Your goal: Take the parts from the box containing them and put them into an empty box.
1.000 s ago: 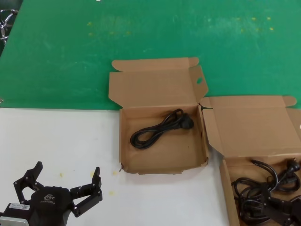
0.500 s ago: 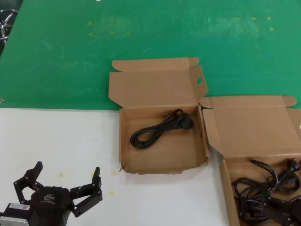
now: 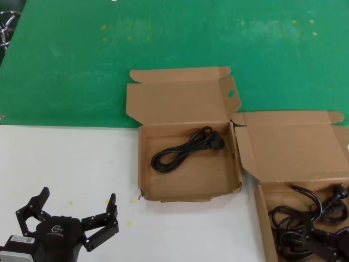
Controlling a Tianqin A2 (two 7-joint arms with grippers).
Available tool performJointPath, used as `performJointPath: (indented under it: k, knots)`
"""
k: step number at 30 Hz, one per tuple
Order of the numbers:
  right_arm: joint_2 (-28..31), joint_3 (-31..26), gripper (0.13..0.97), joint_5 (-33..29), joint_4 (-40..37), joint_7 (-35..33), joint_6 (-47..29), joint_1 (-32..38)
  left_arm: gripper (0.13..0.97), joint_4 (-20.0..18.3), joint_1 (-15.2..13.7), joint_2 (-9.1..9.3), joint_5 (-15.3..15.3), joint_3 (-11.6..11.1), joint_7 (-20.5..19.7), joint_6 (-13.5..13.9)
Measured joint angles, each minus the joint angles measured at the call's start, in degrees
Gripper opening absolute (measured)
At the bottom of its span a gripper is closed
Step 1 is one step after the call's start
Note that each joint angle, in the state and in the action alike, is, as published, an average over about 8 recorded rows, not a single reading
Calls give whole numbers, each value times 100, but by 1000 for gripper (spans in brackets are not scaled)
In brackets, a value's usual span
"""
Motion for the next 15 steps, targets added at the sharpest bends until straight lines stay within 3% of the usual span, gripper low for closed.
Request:
performJointPath:
  k: [15]
  knots:
    - [0, 0, 966, 0, 0, 0, 0, 0, 966, 0, 0, 0, 0, 0, 0, 0]
